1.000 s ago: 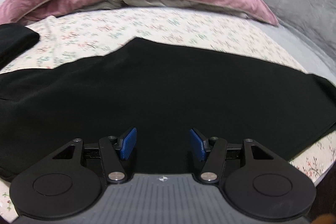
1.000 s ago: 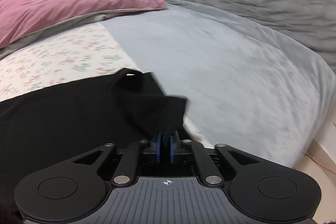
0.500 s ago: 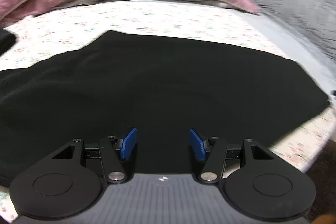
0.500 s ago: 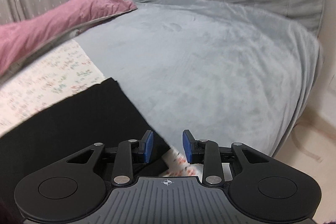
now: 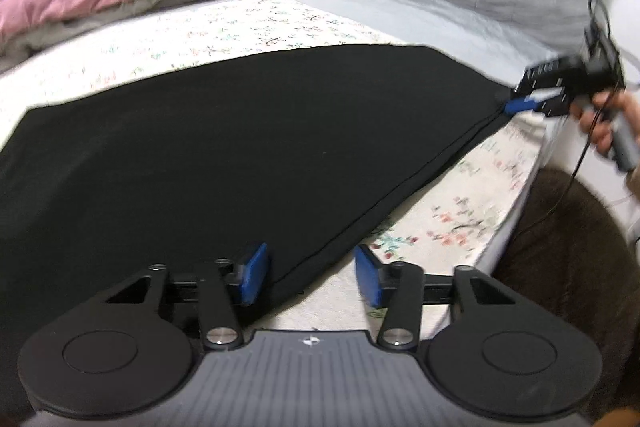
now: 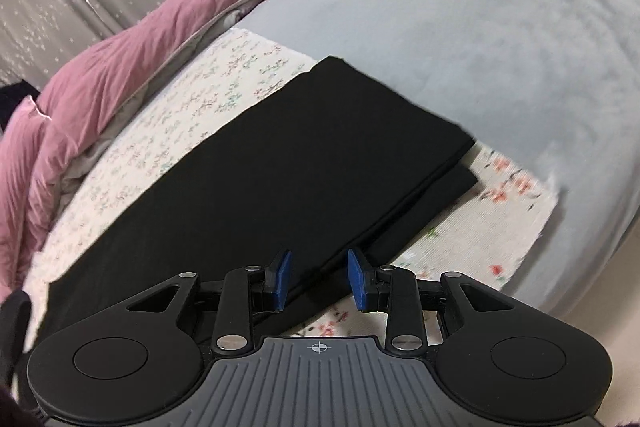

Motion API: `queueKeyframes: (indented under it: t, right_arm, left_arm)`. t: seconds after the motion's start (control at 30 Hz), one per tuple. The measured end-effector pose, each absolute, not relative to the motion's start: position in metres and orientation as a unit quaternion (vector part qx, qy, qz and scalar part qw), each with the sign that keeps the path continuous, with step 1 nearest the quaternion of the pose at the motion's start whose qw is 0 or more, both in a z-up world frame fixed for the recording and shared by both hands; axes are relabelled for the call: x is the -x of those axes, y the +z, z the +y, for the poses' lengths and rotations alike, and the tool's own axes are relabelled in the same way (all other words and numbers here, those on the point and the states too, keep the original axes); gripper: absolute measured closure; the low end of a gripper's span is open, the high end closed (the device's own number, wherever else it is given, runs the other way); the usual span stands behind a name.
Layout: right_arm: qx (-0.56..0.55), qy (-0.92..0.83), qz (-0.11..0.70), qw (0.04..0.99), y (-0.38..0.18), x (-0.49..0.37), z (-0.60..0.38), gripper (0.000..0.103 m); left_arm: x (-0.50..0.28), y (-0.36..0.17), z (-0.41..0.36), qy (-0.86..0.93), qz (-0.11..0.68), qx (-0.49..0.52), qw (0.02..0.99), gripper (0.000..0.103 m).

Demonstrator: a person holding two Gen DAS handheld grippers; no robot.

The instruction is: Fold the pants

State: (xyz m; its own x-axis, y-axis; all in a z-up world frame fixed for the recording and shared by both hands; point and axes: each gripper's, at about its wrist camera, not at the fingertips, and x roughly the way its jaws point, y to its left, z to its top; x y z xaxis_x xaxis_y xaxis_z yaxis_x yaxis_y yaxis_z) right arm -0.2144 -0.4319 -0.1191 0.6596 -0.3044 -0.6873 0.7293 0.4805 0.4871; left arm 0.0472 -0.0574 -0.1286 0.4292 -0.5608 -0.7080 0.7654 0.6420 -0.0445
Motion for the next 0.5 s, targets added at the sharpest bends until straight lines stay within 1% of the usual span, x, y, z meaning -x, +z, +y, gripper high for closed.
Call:
queueKeyframes:
  t: [0.07, 0.13, 0.27, 0.37, 0.4, 0.43, 0.5]
  right_arm:
    - [-0.412, -0.313, 0.251, 0.818, -0.122, 0.217, -0.435, 0.073]
    - [-0.423, -0.318, 0.238, 0.814, -0.125, 0.221, -0.439, 0.076]
    - [-0.437, -0.338, 0.215, 0.805, -0.129, 0.228, -0.450, 0.079]
    - [-0.431, -0.367, 0.204, 0.799, -0.131, 0.229, -0.460, 0.080]
    - [-0.427, -0.377, 0.200, 0.797, -0.131, 0.228, -0.462, 0.081]
    - [-0.422, -0.388, 0.201, 0.795, -0.131, 0.227, -0.464, 0.090]
    - [-0.406, -0.405, 0.215, 0.791, -0.130, 0.224, -0.464, 0.099]
  left_arm:
    - [-0.045, -0.129, -0.061, -0.390, 0.346, -0.158, 0.839, 0.065]
    - [-0.046, -0.130, -0.063, -0.386, 0.340, -0.162, 0.842, 0.074]
    - [-0.043, -0.130, -0.058, -0.385, 0.339, -0.160, 0.844, 0.081]
    - [-0.041, -0.131, -0.058, -0.381, 0.337, -0.163, 0.845, 0.084]
    - [-0.041, -0.131, -0.059, -0.381, 0.337, -0.164, 0.845, 0.084]
    - [-0.041, -0.131, -0.059, -0.380, 0.336, -0.167, 0.845, 0.085]
    - [-0.040, -0.129, -0.058, -0.379, 0.332, -0.170, 0.847, 0.086]
